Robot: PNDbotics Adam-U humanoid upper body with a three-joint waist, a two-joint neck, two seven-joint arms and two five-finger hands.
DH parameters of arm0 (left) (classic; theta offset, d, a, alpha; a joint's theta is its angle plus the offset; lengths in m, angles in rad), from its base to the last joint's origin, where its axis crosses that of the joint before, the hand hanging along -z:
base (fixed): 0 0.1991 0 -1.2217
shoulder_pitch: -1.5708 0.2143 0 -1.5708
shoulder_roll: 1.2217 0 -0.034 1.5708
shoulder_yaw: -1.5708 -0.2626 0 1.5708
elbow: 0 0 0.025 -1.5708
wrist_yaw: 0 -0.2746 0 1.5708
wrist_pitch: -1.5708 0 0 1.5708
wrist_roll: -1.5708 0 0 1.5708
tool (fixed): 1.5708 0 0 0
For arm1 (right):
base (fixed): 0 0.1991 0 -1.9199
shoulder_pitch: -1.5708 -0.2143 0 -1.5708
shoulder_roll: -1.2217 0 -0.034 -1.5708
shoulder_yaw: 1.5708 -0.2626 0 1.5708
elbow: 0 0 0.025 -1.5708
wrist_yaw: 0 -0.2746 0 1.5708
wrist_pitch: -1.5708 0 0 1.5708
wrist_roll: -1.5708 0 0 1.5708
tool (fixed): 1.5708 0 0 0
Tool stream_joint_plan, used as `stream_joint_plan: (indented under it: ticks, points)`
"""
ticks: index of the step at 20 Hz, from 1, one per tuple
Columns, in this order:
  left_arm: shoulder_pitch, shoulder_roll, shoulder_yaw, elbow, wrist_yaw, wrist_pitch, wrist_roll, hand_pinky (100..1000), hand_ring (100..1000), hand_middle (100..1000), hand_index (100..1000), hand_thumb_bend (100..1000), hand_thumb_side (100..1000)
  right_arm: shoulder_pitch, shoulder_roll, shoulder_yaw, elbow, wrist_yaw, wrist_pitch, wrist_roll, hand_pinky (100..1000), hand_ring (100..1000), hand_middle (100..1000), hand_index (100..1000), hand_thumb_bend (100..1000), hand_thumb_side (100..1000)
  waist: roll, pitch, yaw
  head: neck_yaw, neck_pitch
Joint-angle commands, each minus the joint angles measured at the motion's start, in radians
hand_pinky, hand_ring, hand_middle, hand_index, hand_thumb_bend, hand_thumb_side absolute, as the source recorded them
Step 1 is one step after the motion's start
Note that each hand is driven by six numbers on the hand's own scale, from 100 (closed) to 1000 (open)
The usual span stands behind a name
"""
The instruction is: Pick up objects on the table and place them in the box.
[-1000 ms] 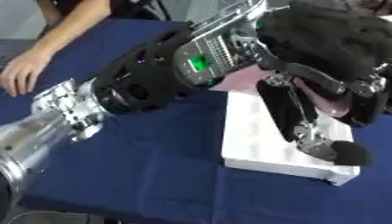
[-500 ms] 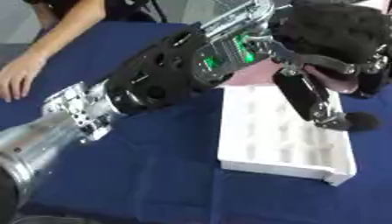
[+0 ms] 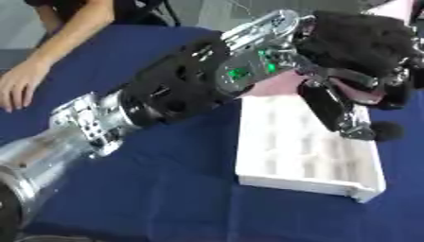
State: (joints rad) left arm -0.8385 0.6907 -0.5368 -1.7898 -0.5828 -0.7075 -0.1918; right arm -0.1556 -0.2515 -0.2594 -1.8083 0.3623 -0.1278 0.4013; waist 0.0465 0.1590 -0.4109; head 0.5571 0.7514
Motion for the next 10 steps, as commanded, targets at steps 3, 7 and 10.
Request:
stream_joint_plan:
  ticks: [3,7,10]
  points:
    - [0.0,-0.003,-0.004,-0.002,-0.055,-0.065,-0.075,832,921,934,926,100,807,-0.014,-0.014,-0.004,-0.012,-0.006,-0.003,0.003,586,675,799,947,100,761,-0.008,-0.008,-0.003,0.009,-0.017]
    - [0.005,-0.009,-0.009,0.006,-0.074,-0.085,-0.124,902,964,964,960,100,841,-0.013,-0.013,-0.005,-0.011,-0.006,-0.003,0.003,586,675,799,947,100,761,-0.01,-0.007,-0.001,0.007,-0.019]
    - [0.008,-0.01,-0.011,0.006,-0.081,-0.091,-0.145,922,973,967,961,100,854,-0.012,-0.013,-0.005,-0.01,-0.006,-0.004,0.003,587,675,799,947,100,759,-0.011,-0.007,0.001,0.007,-0.019]
